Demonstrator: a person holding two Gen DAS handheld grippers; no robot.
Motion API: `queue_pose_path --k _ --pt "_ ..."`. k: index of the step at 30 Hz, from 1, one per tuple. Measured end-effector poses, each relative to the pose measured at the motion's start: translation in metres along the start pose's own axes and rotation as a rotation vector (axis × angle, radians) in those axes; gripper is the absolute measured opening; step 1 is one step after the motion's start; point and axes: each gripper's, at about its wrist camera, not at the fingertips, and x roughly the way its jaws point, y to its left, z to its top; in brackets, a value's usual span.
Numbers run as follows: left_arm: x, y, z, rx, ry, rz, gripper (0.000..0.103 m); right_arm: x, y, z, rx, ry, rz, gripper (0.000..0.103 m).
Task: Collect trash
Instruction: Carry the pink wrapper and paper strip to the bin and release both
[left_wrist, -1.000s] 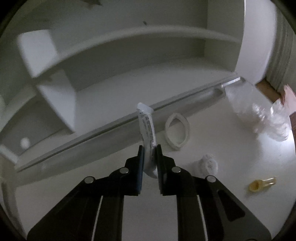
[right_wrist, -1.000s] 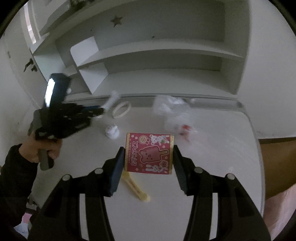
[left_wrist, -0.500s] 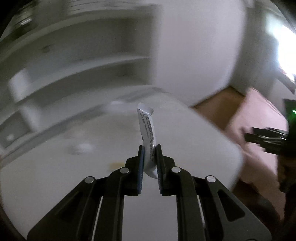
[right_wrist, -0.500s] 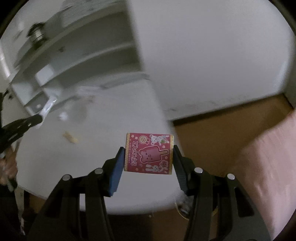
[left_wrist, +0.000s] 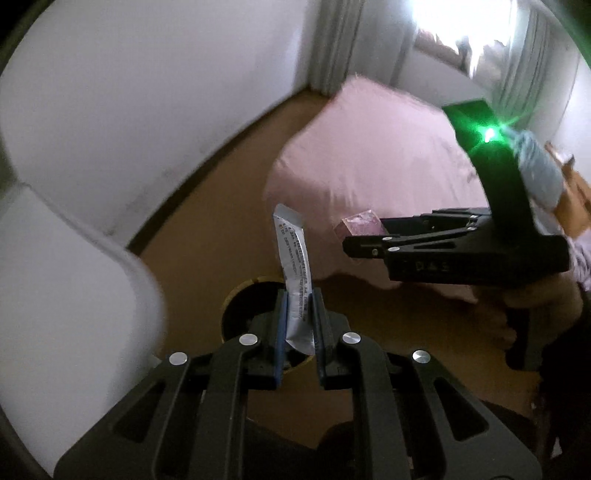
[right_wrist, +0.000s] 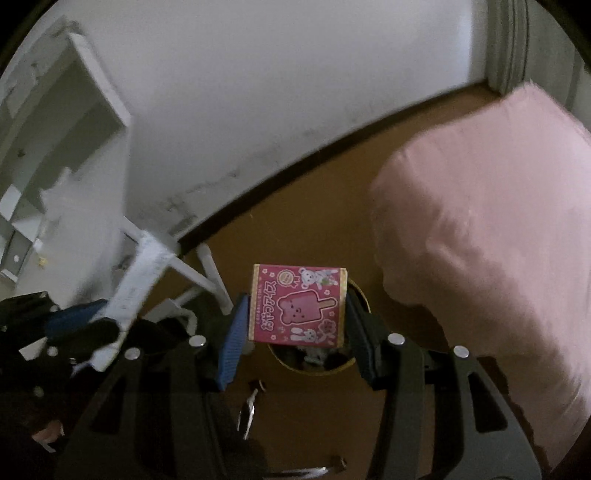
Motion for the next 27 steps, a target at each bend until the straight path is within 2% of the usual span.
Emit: queue_pose_path --k 4,8,13,17,23,27 --pt "0.063 0.009 -0.004 -0.014 0.092 -0.018 0.012 0.041 -0.020 -0.011 0.036 0.076 0.012 0.051" --pt "0.117 0.018 -0.009 -0.017 0.141 -0.025 0.012 0.085 -0.031 -0.019 0.056 0.139 0.024 0.051" --pt "0.179 0.029 -0.024 -0.067 0.232 -0.002 0.012 0.132 -0.043 -0.027 0.075 0.209 0.028 0.051" --pt "0.206 0.048 -0.040 -0.127 0.282 -0.005 0.012 0.158 -0.044 -0.028 0.078 0.252 0.032 0.051" --pt "0.208 0.057 -0.046 -0.161 0.288 0.006 0.012 0.172 -0.045 -0.018 0.083 0.259 0.049 0.051" --pt "0.203 0.056 -0.044 -0.167 0.284 0.001 0.016 0.173 -0.045 -0.011 0.086 0.251 0.048 0.051"
